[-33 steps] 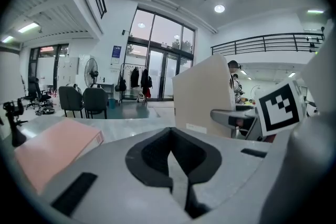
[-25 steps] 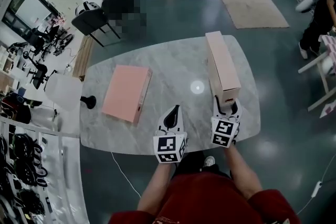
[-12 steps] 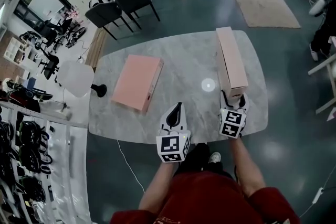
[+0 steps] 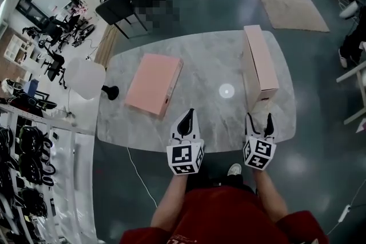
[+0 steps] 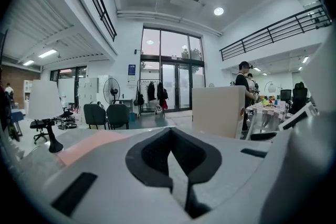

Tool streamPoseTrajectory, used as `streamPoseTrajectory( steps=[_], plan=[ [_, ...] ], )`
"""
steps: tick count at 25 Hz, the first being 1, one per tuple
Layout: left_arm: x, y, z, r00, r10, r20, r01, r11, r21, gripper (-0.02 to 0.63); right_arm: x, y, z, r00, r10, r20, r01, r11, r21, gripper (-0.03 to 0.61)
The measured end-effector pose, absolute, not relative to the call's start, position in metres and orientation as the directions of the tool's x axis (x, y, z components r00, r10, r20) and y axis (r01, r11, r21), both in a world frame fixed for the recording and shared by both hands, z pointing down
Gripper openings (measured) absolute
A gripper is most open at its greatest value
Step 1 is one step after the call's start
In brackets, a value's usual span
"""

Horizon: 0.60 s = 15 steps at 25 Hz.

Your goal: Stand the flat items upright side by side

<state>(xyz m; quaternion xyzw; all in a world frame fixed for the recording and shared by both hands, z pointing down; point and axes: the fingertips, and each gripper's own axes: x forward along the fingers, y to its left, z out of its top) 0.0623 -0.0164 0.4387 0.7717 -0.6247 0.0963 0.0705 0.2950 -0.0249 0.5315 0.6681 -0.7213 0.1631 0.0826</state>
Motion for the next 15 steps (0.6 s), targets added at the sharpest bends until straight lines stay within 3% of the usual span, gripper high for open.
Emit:
streamPoseTrajectory(
  steps=[15],
  plan=[
    [-0.112,-0.024,0.444,0.15,-0.965,0.213,-0.989,-0.146,0.034,0.005,0.123,-0.015,0.505,-0.221,-0.92,0.323,-0.975,0.198,-0.103,0.342]
  ],
)
